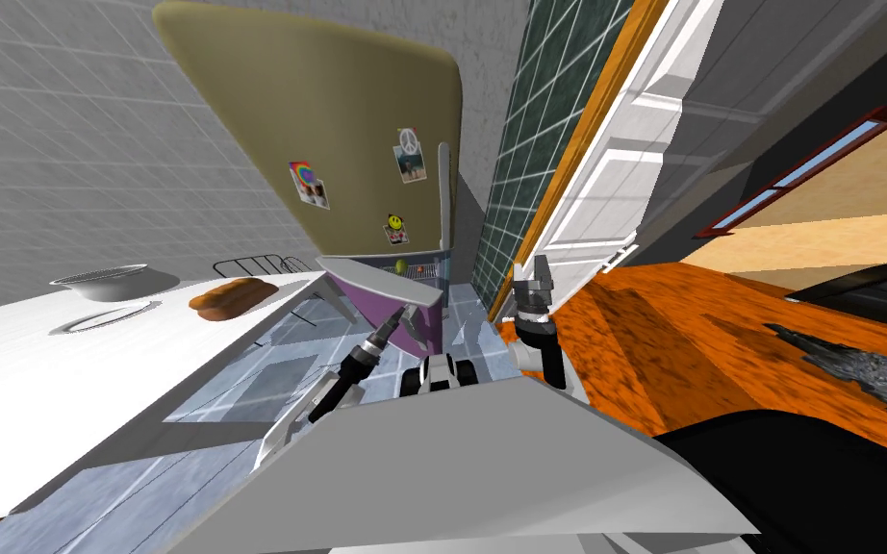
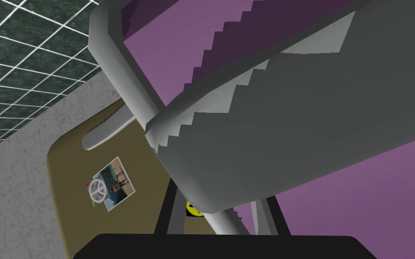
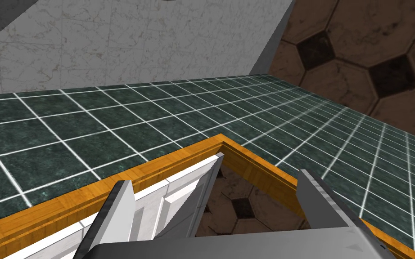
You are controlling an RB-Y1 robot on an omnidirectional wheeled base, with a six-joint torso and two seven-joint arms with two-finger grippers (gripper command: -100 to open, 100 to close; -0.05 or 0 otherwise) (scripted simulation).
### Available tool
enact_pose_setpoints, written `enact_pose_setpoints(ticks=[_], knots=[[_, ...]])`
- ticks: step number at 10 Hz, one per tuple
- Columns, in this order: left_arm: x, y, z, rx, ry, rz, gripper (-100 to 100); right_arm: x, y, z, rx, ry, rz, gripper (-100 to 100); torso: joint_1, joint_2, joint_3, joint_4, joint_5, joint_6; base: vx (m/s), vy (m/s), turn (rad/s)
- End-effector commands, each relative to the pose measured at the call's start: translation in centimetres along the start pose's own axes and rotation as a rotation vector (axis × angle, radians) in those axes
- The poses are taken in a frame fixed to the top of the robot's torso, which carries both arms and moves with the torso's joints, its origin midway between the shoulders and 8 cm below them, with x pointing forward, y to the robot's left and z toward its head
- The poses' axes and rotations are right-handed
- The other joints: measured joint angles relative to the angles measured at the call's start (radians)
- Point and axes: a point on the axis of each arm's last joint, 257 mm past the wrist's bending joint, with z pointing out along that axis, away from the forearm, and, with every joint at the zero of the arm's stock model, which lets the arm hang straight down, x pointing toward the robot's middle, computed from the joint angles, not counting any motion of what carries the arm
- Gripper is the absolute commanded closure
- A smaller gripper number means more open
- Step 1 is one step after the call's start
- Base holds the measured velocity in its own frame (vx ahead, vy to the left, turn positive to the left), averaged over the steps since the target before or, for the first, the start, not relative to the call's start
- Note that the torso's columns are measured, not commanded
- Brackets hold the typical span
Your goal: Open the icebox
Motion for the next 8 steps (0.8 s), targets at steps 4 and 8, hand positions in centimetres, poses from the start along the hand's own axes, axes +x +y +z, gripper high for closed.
enact_pose_setpoints(ticks=[4,8], knots=[[3.2,0.0,-1.8,-0.011,0.077,-0.020,100,0.0,0.0,0.0,0.000,0.000,0.000,0,-0.013,0.023,0.016,-0.003,0.000,0.003,-0.103,0.116,-0.086],[3.2,0.0,-1.8,-0.011,0.077,-0.020,100,0.0,0.0,0.0,0.000,0.000,0.000,0,-0.011,0.023,0.016,-0.002,0.000,0.004,0.014,-0.013,0.012]])
